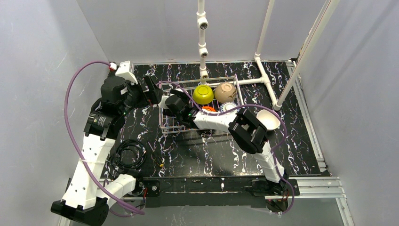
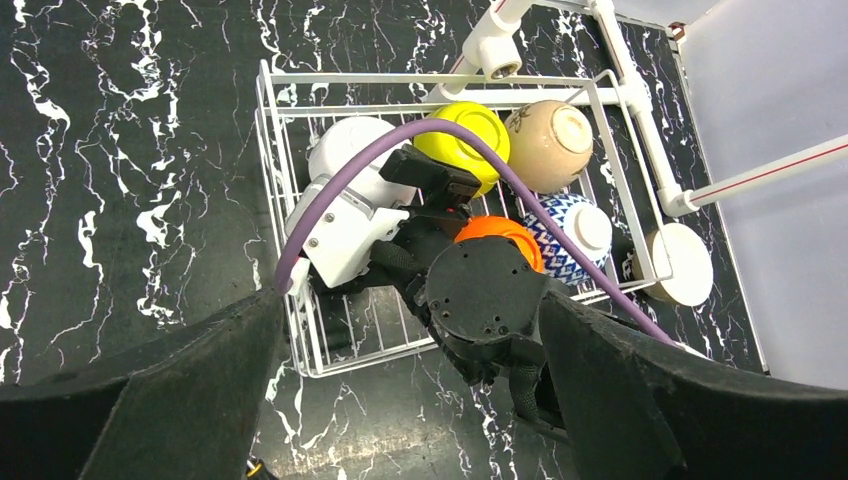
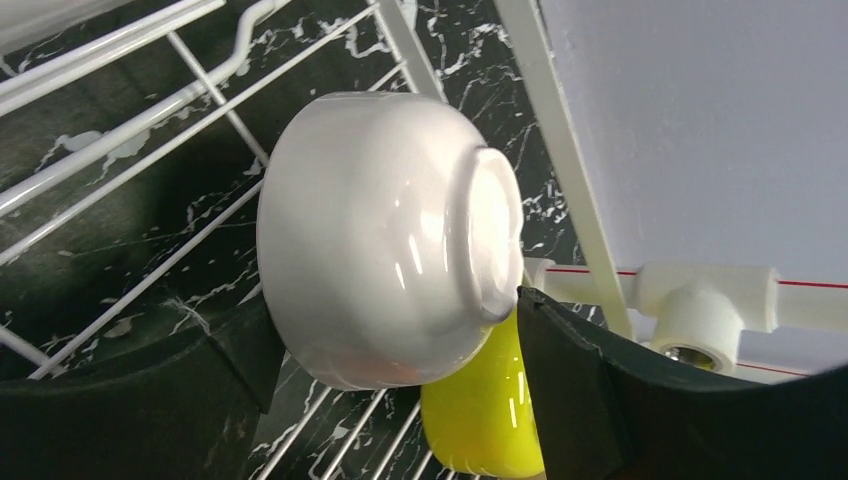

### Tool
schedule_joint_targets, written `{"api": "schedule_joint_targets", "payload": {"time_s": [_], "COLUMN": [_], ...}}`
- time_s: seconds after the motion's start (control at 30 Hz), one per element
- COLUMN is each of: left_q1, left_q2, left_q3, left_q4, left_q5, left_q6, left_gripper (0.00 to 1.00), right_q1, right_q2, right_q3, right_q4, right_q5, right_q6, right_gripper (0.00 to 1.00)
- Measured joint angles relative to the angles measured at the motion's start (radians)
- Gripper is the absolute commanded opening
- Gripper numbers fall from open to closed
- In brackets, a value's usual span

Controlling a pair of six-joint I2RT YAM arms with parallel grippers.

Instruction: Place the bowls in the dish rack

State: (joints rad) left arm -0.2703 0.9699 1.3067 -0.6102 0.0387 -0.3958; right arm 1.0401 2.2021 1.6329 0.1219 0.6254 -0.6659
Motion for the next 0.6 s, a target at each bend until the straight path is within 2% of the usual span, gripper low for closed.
{"api": "schedule_joint_targets", "payload": {"time_s": [0.1, 0.33, 0.6], "left_q1": [0.000, 0.000, 0.000], "left_q2": [0.003, 0.008, 0.020], "left_q3": [0.000, 0.000, 0.000], "left_q4": [0.000, 0.003, 0.023], "left_q5": [0.006, 0.014, 0.031], "left_q6": [0.001, 0.004, 0.011], "left_gripper": [0.98, 0.98, 0.98], "right_q1": [0.000, -0.002, -0.002], "right_q2": [-0.001, -0.012, -0.118], "right_q3": [0.000, 0.076, 0.078], "right_q4": [-0.033, -0.198, -0.344], "right_q5": [-0.026, -0.074, -0.148], "right_q6": [0.030, 0.121, 0.227], "right_gripper": [0.99, 0.99, 0.99]}}
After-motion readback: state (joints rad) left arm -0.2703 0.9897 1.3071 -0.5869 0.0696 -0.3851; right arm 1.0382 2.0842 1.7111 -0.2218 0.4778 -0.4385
